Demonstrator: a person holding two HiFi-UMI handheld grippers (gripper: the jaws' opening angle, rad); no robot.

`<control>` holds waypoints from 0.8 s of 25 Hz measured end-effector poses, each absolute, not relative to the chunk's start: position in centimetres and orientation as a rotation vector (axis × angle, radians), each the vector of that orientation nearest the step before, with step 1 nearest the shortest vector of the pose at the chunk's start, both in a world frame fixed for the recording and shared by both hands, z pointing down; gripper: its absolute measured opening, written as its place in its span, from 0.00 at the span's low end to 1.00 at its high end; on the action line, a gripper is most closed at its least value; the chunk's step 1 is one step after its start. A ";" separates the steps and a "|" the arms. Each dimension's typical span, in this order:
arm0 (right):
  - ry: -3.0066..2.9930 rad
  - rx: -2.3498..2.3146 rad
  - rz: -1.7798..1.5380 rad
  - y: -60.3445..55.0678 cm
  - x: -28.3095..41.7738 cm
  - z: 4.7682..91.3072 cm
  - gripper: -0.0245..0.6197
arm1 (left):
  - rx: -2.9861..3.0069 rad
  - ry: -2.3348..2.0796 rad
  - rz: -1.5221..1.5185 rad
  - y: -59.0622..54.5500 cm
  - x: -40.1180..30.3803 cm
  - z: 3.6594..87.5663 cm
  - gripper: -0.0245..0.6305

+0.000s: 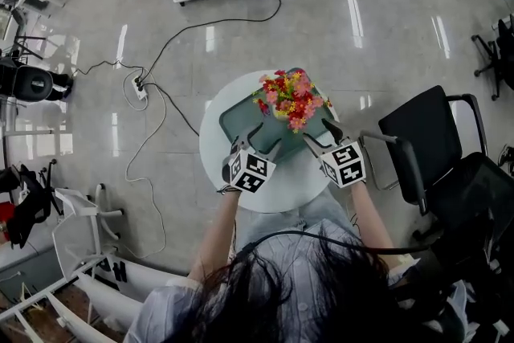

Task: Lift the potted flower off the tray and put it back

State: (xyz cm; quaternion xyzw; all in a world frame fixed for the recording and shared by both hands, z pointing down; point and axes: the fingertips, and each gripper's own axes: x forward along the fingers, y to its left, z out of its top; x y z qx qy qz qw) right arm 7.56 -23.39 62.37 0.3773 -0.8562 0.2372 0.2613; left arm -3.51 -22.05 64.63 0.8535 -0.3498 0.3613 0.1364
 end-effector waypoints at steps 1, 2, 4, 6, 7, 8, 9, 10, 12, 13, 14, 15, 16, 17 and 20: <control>-2.327 1.035 0.632 -23.1 7.6 61.8 0.49 | 2.478 -1.033 1.026 -21.8 -3.7 64.0 0.47; -2.334 1.054 0.621 -22.8 7.6 61.1 0.48 | 2.487 -1.055 1.012 -21.5 -3.8 63.4 0.46; -2.345 1.092 0.593 -22.3 7.4 59.9 0.44 | 2.505 -1.088 0.984 -20.5 -4.3 62.2 0.45; -2.358 1.113 0.562 -21.6 7.0 58.6 0.41 | 2.518 -1.108 0.943 -19.4 -4.7 61.0 0.43; -2.368 1.119 0.548 -21.3 6.7 58.1 0.40 | 2.523 -1.115 0.919 -18.9 -4.9 60.4 0.42; -2.379 1.123 0.535 -21.0 6.4 57.5 0.40 | 2.526 -1.119 0.897 -18.3 -5.2 59.9 0.41; -2.388 1.127 0.523 -20.7 6.0 57.0 0.39 | 2.529 -1.125 0.878 -17.8 -5.4 59.4 0.40; -2.398 1.134 0.508 -20.4 5.6 56.4 0.39 | 2.532 -1.133 0.863 -17.4 -5.7 58.9 0.39; -2.414 1.154 0.468 -19.9 5.1 55.3 0.37 | 2.542 -1.159 0.846 -16.7 -6.3 58.0 0.37; -2.420 1.164 0.443 -19.7 4.8 54.7 0.35 | 2.549 -1.171 0.839 -16.3 -6.5 57.6 0.36; -2.424 1.173 0.422 -19.3 4.5 54.1 0.34 | 2.557 -1.181 0.826 -16.0 -6.8 57.1 0.35; -2.430 1.182 0.408 -18.9 4.2 53.6 0.32 | 2.561 -1.188 0.807 -15.7 -7.0 56.6 0.35; -2.438 1.193 0.404 -18.5 3.9 53.1 0.29 | 2.561 -1.194 0.787 -15.3 -7.1 56.1 0.34; -2.446 1.207 0.408 -17.9 3.7 52.6 0.27 | 2.561 -1.197 0.767 -14.9 -7.3 55.7 0.34; -2.461 1.251 0.429 -16.1 2.9 51.5 0.22 | 2.579 -1.193 0.718 -13.6 -7.7 54.8 0.31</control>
